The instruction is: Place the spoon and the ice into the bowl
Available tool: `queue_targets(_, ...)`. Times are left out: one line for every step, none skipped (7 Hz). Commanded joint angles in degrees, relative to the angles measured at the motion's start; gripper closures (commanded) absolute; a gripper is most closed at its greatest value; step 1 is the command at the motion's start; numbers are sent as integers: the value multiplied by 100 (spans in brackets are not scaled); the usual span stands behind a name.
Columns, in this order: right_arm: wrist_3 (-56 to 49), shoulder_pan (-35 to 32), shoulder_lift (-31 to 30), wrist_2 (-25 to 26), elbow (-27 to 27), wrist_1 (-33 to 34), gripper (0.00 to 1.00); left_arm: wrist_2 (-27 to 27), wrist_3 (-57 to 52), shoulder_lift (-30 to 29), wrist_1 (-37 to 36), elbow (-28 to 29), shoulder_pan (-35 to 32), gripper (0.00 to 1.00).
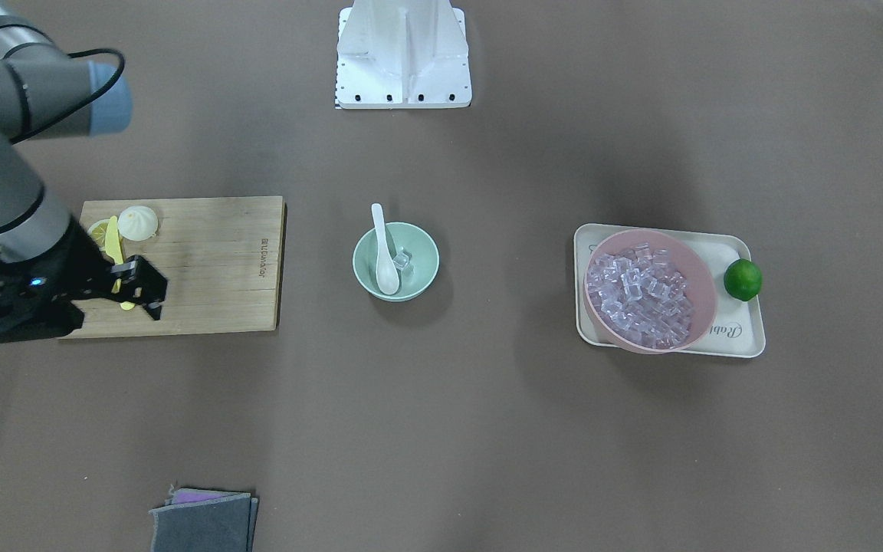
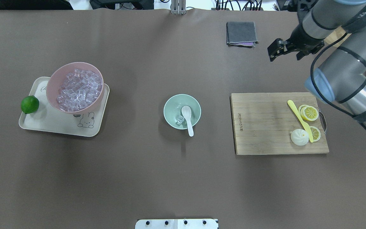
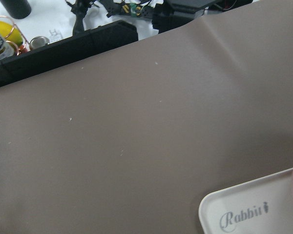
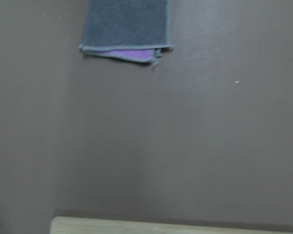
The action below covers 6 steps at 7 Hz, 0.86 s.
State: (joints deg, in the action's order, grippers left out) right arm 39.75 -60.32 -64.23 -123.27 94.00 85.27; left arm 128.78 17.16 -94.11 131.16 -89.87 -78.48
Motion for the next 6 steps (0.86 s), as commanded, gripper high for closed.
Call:
queue_targets(-1934,-960,-804,-460,-365,-160,0,-3,-2,417,102,145,-44,2)
queue_targets(-2859,-1347,-1489,-662,-322,-212,0,33,-2,637,102,145,-192,2)
queue_targets(-3216,-1803,-1913,-838,-356,-195,0,250,-2,891,102,119,-333,2)
queue_targets(-3307,-2191,-2231,-952,-356,-178,0,575,-2,981,24,128,-534,2)
queue_targets(-3368,-2369,-2469,-962,-339,-160,0,621,-2,965,-272,41,-754,2)
queue_targets(-3378,-2379,-2550,-945,-426,-151,0,900,-2,990,-554,-178,-895,2)
